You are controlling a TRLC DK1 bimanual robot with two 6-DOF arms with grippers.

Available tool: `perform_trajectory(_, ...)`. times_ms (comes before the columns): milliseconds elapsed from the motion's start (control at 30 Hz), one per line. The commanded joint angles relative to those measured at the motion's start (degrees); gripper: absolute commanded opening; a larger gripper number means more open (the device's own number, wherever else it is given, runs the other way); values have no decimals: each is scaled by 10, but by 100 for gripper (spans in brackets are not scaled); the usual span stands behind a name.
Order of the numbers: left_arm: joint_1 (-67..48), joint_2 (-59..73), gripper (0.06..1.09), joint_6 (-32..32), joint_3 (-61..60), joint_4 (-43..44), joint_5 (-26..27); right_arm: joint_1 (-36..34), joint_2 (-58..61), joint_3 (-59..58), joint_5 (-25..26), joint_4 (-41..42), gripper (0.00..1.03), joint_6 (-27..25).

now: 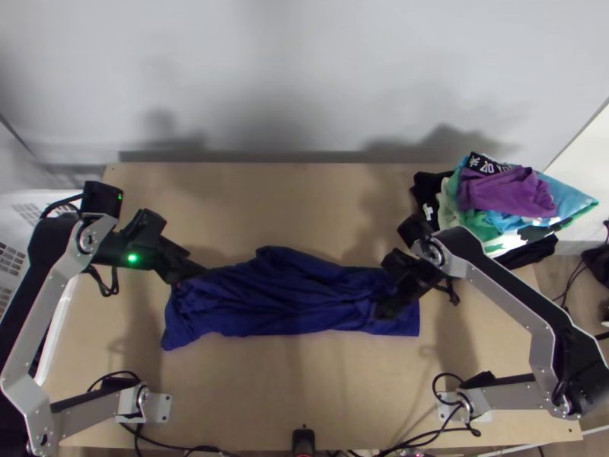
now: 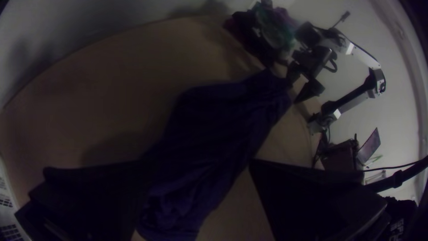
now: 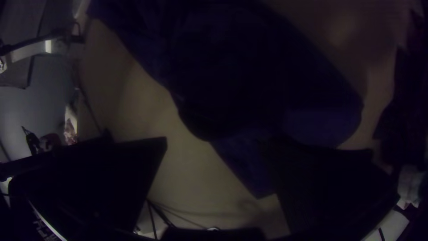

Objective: Fold the t-shirt

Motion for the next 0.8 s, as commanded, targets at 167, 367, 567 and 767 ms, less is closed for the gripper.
perform_trajectory(167,22,-26,105,7,-9,0,-7,16,-28,-4,88,36,95,-8)
perform_trajectory(367,22,-22,105,6,-9,0,-7,24,-21,-10,95,93,93,-4)
perform_trajectory(567,22,-23,105,4,-15,0,-7,35,4,-26,100,127,76,-7)
perform_trajectory(767,21,-23,105,2,-16,1,-7,48,-3,-20,100,139,18,-21)
